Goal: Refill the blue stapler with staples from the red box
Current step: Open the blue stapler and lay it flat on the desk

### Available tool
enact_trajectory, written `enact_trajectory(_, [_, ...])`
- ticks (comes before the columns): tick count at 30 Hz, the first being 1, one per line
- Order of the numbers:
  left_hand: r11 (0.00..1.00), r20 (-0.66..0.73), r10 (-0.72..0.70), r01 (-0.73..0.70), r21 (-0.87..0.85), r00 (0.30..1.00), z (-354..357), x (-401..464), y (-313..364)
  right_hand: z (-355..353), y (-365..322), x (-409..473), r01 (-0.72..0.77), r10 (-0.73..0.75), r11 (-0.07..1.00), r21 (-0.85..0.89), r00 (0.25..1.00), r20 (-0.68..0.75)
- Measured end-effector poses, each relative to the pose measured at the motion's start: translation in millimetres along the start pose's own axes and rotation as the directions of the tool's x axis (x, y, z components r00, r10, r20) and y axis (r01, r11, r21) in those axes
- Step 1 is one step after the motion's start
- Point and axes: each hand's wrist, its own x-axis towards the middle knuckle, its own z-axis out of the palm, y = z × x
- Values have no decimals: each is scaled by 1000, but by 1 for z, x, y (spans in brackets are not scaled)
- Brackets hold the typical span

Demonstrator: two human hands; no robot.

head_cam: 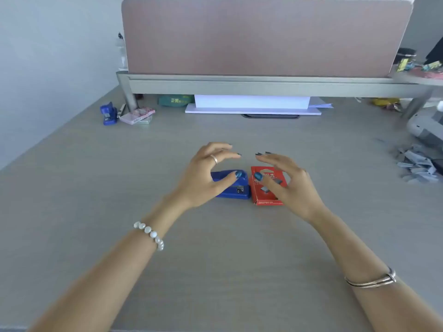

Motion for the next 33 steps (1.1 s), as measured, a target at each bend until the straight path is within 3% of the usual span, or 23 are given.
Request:
enact_trajectory(3, [993, 74, -17, 8, 118, 997, 4, 0, -4, 5, 2, 0, -41, 42, 996, -81, 999, 15])
enact_trajectory(6, [990, 165, -89, 69, 124, 982, 12, -1, -6, 12, 0, -3, -93, 98, 993, -77, 992, 73])
enact_trajectory(17, [984, 137, -170, 161, 79, 976, 18, -2, -4, 29, 11, 2, -109, 145, 947, -303, 984, 102])
enact_trajectory(29, [986, 119, -164, 162, 32, 979, 19, -4, -1, 30, 21, 1, -20, 72, 936, -351, 988, 136])
enact_trajectory(31, [981, 111, -166, 175, -79, 980, 15, -2, 0, 30, 20, 1, -15, 68, 934, -357, 988, 136])
enact_trajectory(33, [899, 46, -200, 202, -388, 979, 4, 1, 2, 29, 20, 2, -5, 56, 932, -362, 990, 132])
